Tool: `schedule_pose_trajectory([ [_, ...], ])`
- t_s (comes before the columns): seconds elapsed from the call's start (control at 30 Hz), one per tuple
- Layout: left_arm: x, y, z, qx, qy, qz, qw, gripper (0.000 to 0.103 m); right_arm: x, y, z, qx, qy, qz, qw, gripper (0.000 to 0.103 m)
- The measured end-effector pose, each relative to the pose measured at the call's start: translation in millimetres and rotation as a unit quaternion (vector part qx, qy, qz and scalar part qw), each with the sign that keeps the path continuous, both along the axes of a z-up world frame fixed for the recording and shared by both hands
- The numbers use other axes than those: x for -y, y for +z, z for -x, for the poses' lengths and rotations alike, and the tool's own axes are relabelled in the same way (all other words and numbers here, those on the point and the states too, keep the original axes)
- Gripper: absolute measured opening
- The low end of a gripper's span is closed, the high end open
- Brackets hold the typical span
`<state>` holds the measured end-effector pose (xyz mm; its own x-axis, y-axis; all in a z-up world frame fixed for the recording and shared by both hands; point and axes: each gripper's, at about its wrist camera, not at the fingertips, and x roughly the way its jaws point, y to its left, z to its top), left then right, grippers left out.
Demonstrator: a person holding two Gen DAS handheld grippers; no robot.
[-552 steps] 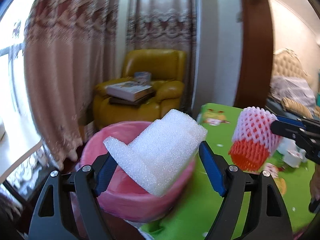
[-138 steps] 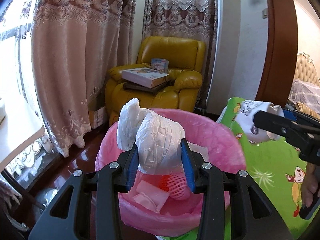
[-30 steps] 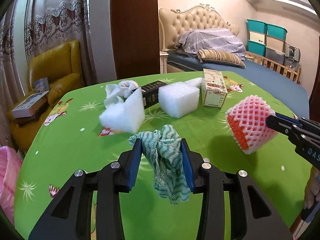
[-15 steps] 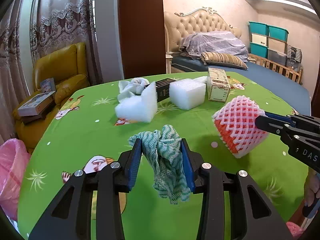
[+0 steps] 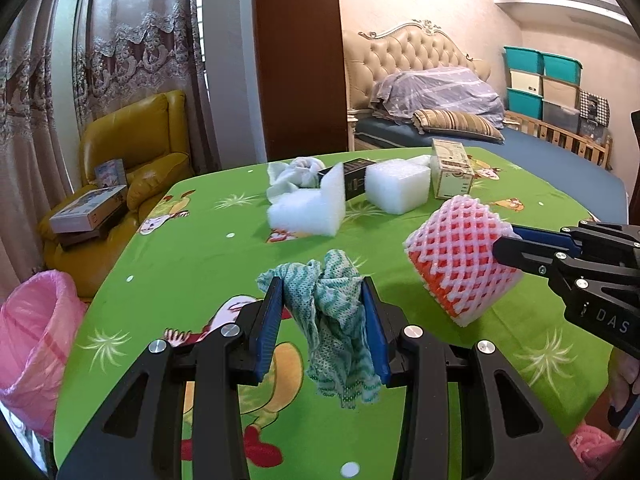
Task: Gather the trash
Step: 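Carry the cloth and pink net to the wastebasket and release both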
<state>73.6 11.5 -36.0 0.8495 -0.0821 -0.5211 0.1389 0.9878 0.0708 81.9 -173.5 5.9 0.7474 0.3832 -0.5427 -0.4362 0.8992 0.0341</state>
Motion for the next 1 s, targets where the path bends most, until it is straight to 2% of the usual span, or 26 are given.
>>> schedule_pose_trajectory([
  [0.53, -58.6, -1.5, 26.1, 0.009, 0.050, -0.002, 0.9987, 0.037, -43.9, 3.0, 5.6, 0.003, 0.044, 0.025, 0.999, 0.015],
  [0.77, -99.1, 0.8, 42.1, 0.018, 0.088, 0.004, 0.9960, 0.037, -87.2, 9.9, 7.0, 0.014, 0.093, 0.042, 0.995, 0.015],
  [1.0, -151.5, 11.8, 63.9, 0.037, 0.144, 0.009, 0.9888, 0.037, -144.3, 22.9, 4.5, 0.028, 0.154, 0.042, 0.987, 0.015],
])
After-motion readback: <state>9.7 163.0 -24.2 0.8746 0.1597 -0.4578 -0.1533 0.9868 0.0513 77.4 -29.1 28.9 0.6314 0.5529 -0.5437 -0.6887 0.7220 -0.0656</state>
